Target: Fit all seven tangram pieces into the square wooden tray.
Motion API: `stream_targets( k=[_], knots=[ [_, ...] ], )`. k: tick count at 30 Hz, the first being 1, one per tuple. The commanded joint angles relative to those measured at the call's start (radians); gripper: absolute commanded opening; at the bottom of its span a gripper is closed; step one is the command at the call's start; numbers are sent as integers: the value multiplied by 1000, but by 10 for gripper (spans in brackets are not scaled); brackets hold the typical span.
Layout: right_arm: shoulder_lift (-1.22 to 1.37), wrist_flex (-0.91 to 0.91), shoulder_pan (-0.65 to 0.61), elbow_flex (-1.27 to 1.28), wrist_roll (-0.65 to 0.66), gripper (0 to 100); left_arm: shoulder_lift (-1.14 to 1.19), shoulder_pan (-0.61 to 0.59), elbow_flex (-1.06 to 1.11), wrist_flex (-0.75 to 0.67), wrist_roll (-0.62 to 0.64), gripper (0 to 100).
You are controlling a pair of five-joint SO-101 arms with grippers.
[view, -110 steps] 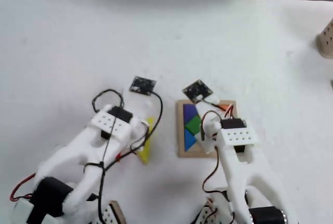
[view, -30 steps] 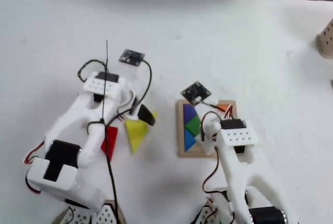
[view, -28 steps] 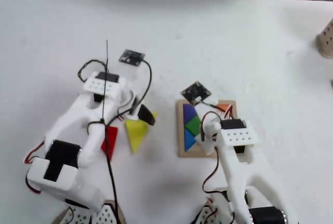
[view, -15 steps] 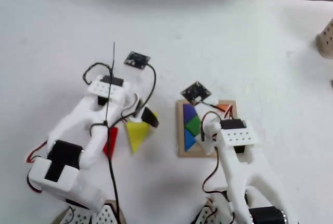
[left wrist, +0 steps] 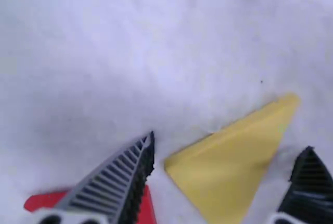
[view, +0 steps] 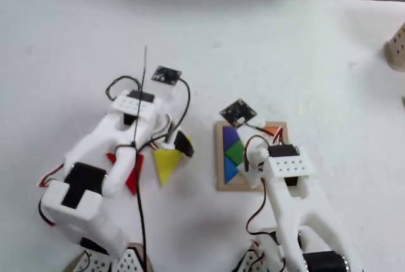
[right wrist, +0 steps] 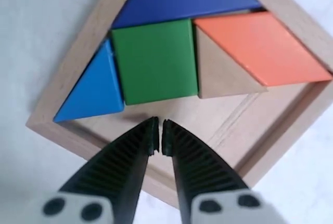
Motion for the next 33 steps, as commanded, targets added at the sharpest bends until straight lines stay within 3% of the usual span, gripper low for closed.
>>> stream_targets(
  k=[1, 10, 23, 33],
  knots=[
    [-31, -13, -12, -3, 11, 18, 22, 10, -58, 25, 20, 411],
    [-31, -13, -12, -3, 12, 18, 38, 19, -14, 3, 14, 412],
    [-31, -15, -12, -3, 14, 18, 41, 38, -11, 49, -213, 411],
    [-31, -15, -12, -3, 14, 18, 41, 41, -12, 52, -221, 411]
  ],
)
